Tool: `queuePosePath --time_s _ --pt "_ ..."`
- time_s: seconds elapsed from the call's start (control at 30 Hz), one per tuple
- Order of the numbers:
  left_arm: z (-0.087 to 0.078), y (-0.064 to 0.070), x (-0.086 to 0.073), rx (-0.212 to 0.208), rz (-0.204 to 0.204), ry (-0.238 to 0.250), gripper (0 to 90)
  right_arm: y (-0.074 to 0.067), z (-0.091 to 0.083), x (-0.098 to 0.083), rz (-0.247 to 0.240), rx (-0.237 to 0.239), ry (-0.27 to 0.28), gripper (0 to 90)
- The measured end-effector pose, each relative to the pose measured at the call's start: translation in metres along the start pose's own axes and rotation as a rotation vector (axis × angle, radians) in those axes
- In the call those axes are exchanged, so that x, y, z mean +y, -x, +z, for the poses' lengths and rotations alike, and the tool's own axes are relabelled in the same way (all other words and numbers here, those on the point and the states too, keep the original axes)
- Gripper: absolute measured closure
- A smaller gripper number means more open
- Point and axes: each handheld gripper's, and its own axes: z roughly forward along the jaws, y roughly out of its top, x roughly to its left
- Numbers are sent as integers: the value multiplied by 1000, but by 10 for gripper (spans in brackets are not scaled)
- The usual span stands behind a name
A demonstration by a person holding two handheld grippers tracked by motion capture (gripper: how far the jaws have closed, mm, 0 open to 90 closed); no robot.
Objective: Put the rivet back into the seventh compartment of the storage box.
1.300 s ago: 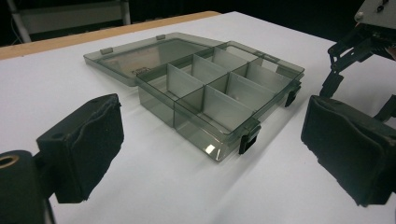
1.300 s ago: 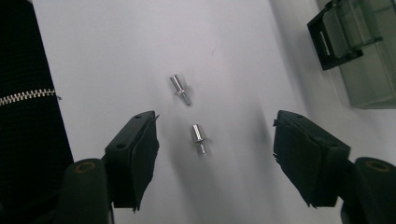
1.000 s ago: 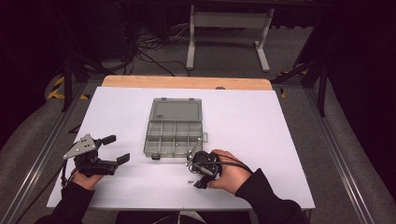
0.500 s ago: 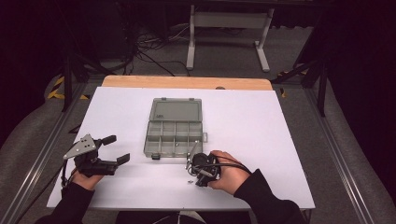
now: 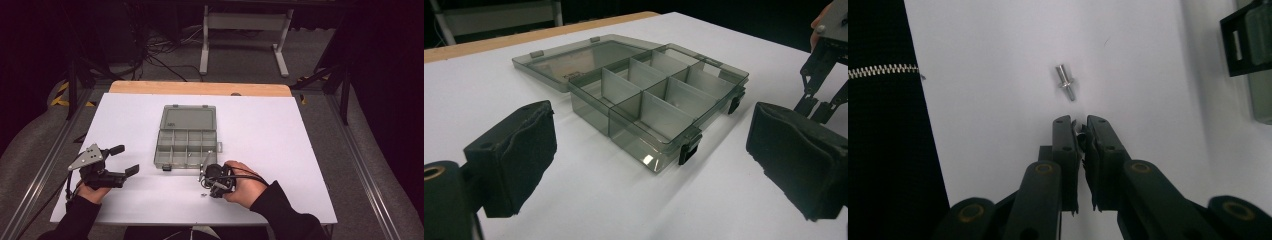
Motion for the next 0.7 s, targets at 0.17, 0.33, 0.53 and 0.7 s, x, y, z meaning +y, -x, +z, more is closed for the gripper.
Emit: queuePosePath --time_s 0.17,0.33,0.53,0.7 --pt "0 0 0 -1 -1 2 65 2 -6 0 6 -10 8 839" --pt "0 0 0 -2 -3 1 65 3 -13 1 7 -21 29 840" --pt "0 0 0 -1 -2 1 65 6 -22 3 13 -36 57 840" --pt "0 0 0 0 1 3 64 10 -31 6 20 -50 89 840"
